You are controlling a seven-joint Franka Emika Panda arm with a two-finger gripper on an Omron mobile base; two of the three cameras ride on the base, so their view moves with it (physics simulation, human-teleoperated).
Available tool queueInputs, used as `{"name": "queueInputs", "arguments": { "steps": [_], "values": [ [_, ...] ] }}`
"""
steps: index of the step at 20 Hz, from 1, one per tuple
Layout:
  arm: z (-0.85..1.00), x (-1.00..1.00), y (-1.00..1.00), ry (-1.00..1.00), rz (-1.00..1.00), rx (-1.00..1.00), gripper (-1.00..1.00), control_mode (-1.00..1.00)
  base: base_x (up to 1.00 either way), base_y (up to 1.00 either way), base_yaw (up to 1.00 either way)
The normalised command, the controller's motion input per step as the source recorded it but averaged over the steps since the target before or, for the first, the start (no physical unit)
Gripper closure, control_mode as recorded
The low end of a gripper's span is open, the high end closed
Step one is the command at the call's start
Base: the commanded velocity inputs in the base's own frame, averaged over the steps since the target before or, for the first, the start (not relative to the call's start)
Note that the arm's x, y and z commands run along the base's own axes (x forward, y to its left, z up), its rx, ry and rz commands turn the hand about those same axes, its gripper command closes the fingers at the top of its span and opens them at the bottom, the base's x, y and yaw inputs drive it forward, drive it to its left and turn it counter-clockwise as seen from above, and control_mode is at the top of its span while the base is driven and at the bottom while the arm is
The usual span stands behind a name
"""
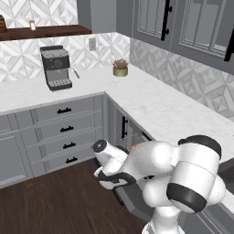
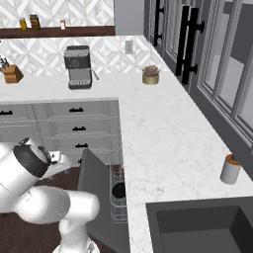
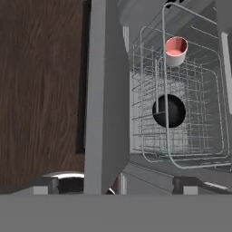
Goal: Pick up the cup and bowl from the counter, place them in the dishwasher, and close the dishwasher door.
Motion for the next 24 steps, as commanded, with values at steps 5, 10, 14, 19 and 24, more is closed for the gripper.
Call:
{"name": "queueInputs", "arguments": {
  "steps": [5,10,14,19,24],
  "values": [
    [-0.5,0.14,0.29,0.0,-0.01,-0.16,-1.0,-1.0,0.0,0.0,0.0],
    [-0.47,0.3,0.34,0.02,-0.06,-0.15,-1.0,-1.0,0.0,0.0,0.0],
    [-0.59,0.42,0.29,0.01,-0.09,-0.19,-1.0,-1.0,0.0,0.0,0.0],
    [-0.26,0.12,0.51,0.0,-0.1,-0.16,-1.0,-1.0,0.0,0.0,0.0],
    [-0.07,0.05,0.21,0.01,-0.12,-0.07,-1.0,-1.0,0.0,0.0,0.0]
  ]
}}
